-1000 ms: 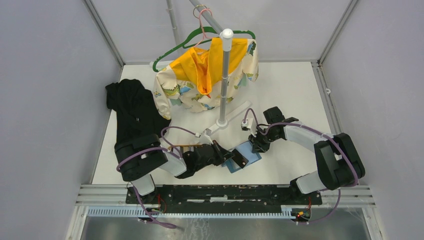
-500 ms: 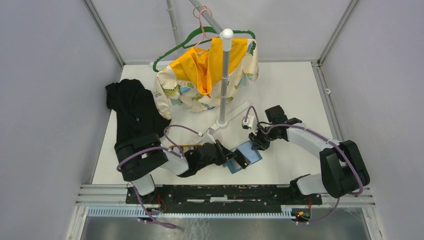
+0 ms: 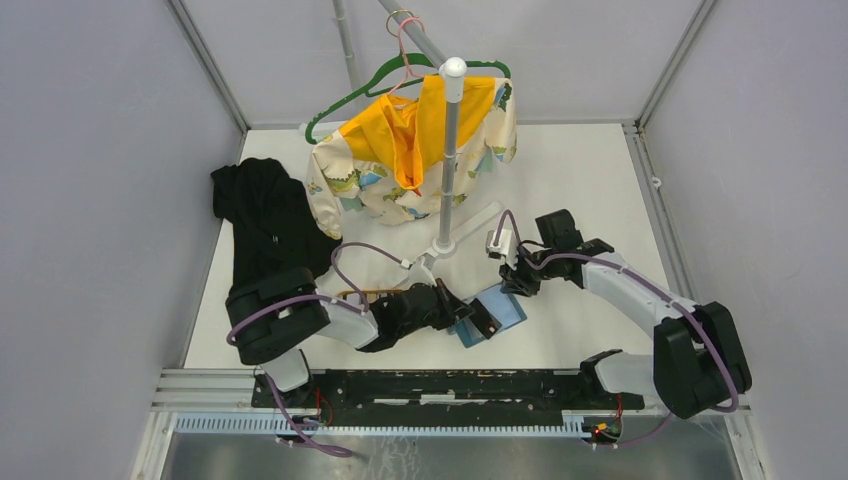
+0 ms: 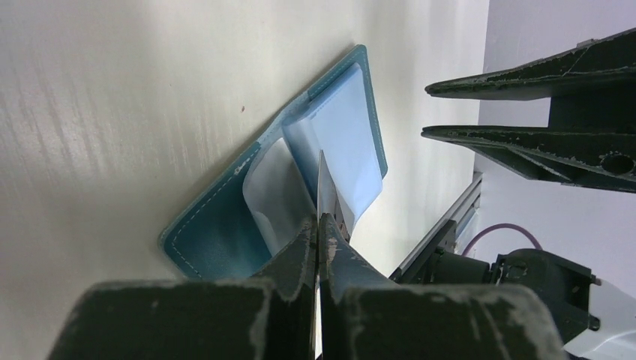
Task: Put the credit cards into the card holder
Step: Insert the credit card into the card holder.
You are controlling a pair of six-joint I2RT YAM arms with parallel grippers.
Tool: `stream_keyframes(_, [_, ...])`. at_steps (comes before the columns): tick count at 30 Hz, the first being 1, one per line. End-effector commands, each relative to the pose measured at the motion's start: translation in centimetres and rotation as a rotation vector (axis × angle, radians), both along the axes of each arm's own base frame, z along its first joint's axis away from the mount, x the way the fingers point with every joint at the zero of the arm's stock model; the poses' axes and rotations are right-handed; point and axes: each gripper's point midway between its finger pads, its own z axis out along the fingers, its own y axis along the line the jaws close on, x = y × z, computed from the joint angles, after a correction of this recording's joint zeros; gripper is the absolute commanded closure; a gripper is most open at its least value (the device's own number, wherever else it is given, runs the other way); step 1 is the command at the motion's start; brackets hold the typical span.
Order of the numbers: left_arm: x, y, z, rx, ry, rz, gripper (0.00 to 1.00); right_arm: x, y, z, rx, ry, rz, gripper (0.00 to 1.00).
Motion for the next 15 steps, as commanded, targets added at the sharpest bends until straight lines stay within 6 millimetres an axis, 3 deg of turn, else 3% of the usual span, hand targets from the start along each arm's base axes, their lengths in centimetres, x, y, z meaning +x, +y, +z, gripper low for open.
stream_keyframes(1, [0.5, 0.5, 1.6, 0.075, -0.124, -0.038, 0.98, 0.3, 0.8, 2.1, 0.057, -0.102, 0.063, 0.70])
stream_keyframes(9, [0.8, 2.7, 3.9, 0.174, -0.217, -0.045, 0.98, 0.3, 1.1, 3.8, 0.101, -0.244, 0.116, 0.67])
stream_keyframes(15, [-0.1, 3.2, 5.2, 0.152, -0.222, -0.077, 0.98, -1.9, 1.7, 3.2, 0.151, -0.292, 0.279, 0.65])
